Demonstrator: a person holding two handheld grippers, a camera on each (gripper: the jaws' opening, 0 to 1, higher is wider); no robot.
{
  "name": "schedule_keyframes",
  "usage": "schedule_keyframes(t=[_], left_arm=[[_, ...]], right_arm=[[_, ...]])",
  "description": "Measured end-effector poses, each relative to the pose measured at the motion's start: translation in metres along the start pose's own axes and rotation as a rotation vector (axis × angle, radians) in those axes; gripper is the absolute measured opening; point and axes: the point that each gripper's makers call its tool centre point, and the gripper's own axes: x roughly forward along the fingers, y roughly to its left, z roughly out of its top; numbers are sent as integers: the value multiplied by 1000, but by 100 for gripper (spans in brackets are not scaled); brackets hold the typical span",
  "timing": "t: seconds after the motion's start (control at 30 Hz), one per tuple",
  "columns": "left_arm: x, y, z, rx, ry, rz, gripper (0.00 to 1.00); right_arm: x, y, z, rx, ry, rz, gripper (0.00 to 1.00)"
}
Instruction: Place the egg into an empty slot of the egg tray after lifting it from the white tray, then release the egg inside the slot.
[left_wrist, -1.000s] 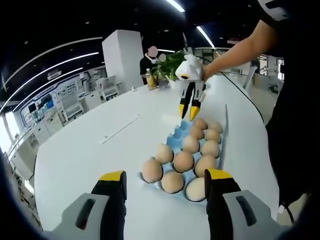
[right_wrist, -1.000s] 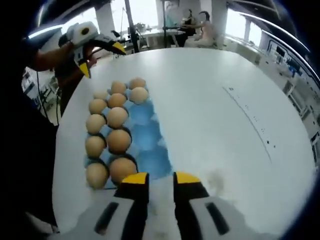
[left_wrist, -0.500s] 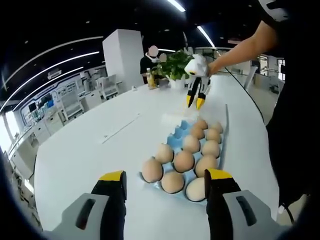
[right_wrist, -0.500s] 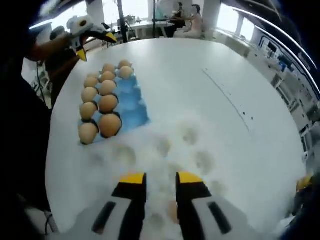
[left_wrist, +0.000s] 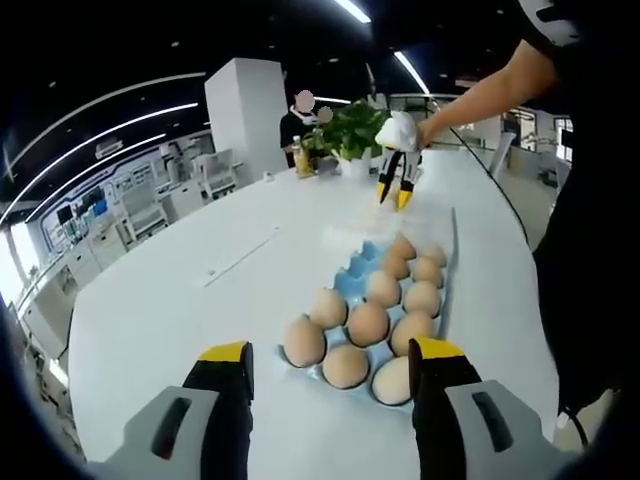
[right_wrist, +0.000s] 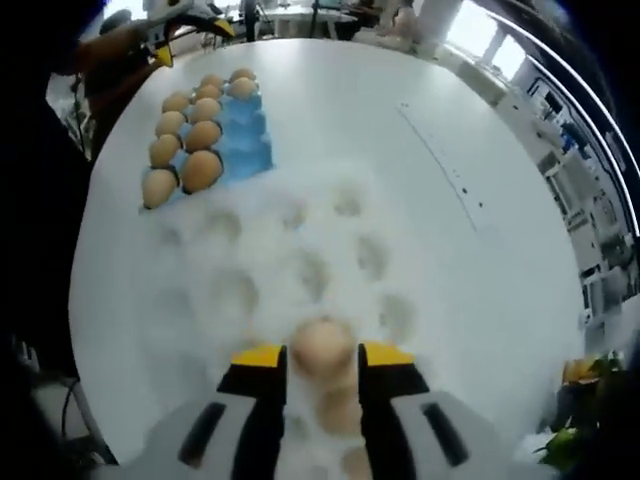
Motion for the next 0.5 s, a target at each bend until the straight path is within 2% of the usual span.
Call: schedule_keyframes(t=[0.07, 0.1, 0.13, 0.2, 0.4, 0.5], left_arm=[[-1, 0, -1, -2, 2, 0, 63], [-1, 0, -1, -3, 5, 1, 63], [-1, 0, -2, -3, 7, 2, 63], [-2, 0, -2, -4, 8, 4, 63], [-2, 1, -2, -6, 11, 10, 63], [-2, 1, -1, -9, 7, 12, 63]], right_arm=[[1, -1, 1, -22, 15, 14, 30], [2, 2, 0, -12, 24, 41, 28], [4, 5, -2, 34, 39, 71, 27], [5, 1, -1, 51, 41, 78, 28], [6, 4, -3, 36, -6, 112, 29], [6, 4, -2, 40, -10, 98, 28]])
